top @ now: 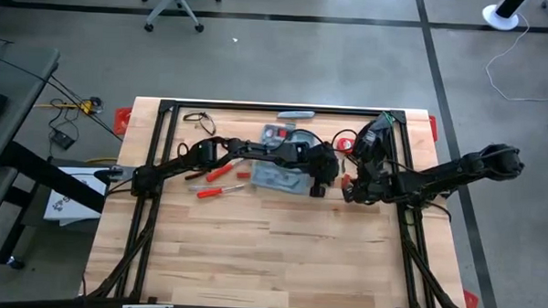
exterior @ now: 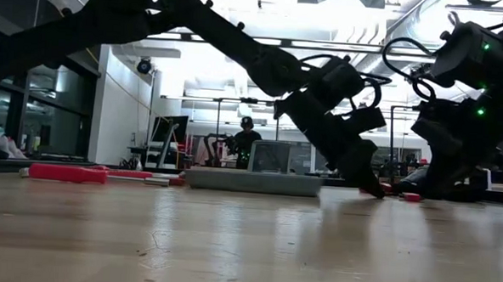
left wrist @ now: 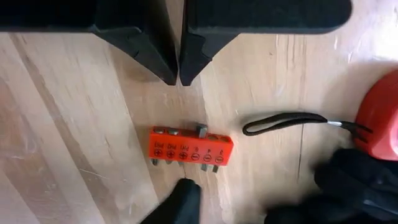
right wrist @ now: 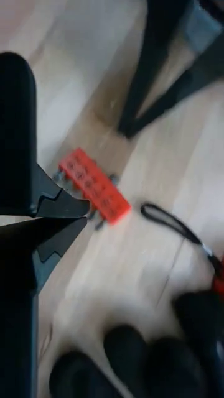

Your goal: Prefit tool cases

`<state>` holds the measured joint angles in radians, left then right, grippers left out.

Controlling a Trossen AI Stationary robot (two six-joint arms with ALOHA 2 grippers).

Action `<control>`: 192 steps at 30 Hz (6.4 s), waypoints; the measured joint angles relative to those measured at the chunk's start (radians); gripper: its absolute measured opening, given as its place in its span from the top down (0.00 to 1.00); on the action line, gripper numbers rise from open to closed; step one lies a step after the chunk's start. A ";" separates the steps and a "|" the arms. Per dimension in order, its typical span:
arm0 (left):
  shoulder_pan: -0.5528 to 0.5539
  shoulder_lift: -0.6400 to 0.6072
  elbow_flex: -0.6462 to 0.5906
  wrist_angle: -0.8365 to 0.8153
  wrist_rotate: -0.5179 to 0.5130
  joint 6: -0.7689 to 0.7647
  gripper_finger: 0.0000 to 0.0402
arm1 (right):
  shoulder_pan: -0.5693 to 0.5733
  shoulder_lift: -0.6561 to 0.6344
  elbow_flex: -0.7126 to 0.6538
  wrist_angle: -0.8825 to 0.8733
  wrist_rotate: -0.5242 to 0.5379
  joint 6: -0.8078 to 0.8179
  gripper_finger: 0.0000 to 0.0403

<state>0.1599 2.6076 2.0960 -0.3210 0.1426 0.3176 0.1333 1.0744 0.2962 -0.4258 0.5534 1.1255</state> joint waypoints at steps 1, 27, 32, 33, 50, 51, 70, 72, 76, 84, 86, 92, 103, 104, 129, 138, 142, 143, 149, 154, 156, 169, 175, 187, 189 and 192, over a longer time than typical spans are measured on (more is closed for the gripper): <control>-0.003 0.000 -0.001 0.006 -0.012 0.000 0.96 | -0.003 0.000 0.000 -0.012 0.008 0.006 1.00; -0.027 0.003 -0.003 0.024 -0.075 -0.055 0.96 | -0.061 0.220 0.003 0.223 -0.012 -0.008 1.00; -0.027 0.003 -0.004 0.034 -0.138 -0.058 0.96 | -0.061 0.218 0.002 0.219 -0.015 -0.008 1.00; -0.025 0.003 -0.005 0.038 -0.142 -0.063 0.96 | -0.061 0.218 0.002 0.217 -0.015 -0.009 1.00; -0.019 0.063 -0.004 0.145 -0.095 -0.122 0.96 | -0.061 0.219 -0.002 0.251 -0.008 -0.061 1.00; -0.021 0.063 -0.003 0.142 -0.100 -0.117 0.96 | -0.061 0.220 -0.002 0.248 -0.007 -0.059 1.00; -0.016 0.035 -0.003 0.085 -0.200 -0.108 0.96 | -0.039 0.219 0.001 0.190 -0.003 -0.004 1.00; -0.016 0.035 -0.003 0.081 -0.210 -0.116 0.96 | -0.039 0.219 0.001 0.189 -0.003 -0.005 1.00; -0.015 0.035 -0.003 0.076 -0.232 -0.133 0.96 | -0.039 0.219 0.001 0.188 -0.003 -0.005 1.00; -0.013 0.036 -0.005 0.109 -0.216 -0.149 0.96 | -0.039 0.219 0.000 0.201 -0.002 -0.008 1.00; -0.013 0.042 -0.005 0.123 -0.195 -0.154 0.96 | -0.039 0.219 0.000 0.202 -0.002 -0.008 1.00; -0.018 0.056 -0.005 0.158 -0.151 -0.170 0.96 | -0.039 0.219 0.000 0.208 -0.002 -0.010 1.00; -0.020 0.056 -0.005 0.162 -0.036 -0.183 0.98 | -0.042 0.219 0.000 0.214 -0.002 -0.012 1.00; -0.020 0.056 -0.005 0.157 -0.036 -0.182 0.99 | -0.042 0.219 0.000 0.214 -0.001 -0.016 1.00; -0.016 0.023 -0.007 0.108 -0.052 -0.180 0.98 | -0.042 0.219 0.000 0.216 -0.004 -0.027 1.00; -0.025 0.026 -0.007 0.157 -0.051 -0.176 0.98 | -0.042 0.219 -0.001 0.230 -0.004 -0.034 1.00; -0.025 0.027 -0.008 0.166 -0.047 -0.176 0.98 | -0.042 0.219 -0.001 0.232 -0.004 -0.034 1.00; -0.025 0.027 -0.008 0.166 -0.045 -0.176 0.98 | -0.042 0.219 -0.001 0.233 -0.004 -0.034 1.00; -0.023 0.027 -0.006 0.143 -0.038 -0.176 0.98 | -0.042 0.219 -0.001 0.234 -0.005 -0.035 1.00; -0.023 0.019 -0.003 0.085 -0.070 -0.159 0.98 | -0.042 0.219 -0.001 0.232 -0.007 -0.034 1.00; -0.021 0.019 -0.003 0.072 -0.066 -0.158 0.98 | -0.042 0.219 -0.001 0.232 -0.008 -0.034 1.00; -0.020 0.006 -0.005 0.056 -0.061 -0.154 0.98 | -0.042 0.219 0.000 0.229 -0.008 -0.034 1.00; -0.019 -0.010 -0.006 0.031 -0.040 -0.137 0.96 | -0.042 0.219 0.000 0.228 -0.008 -0.034 1.00; -0.015 -0.014 -0.007 0.011 -0.023 -0.159 0.70 | -0.042 0.219 0.000 0.227 -0.008 -0.034 1.00; -0.016 -0.015 -0.006 0.004 -0.047 -0.159 0.68 | -0.042 0.219 0.000 0.227 -0.008 -0.034 1.00; -0.017 -0.016 -0.005 0.000 -0.066 -0.159 0.66 | -0.042 0.219 0.000 0.227 -0.008 -0.034 1.00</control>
<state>0.1429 2.5916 2.0905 -0.3209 0.0767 0.1585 0.0914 1.2938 0.2962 -0.1986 0.5453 1.0912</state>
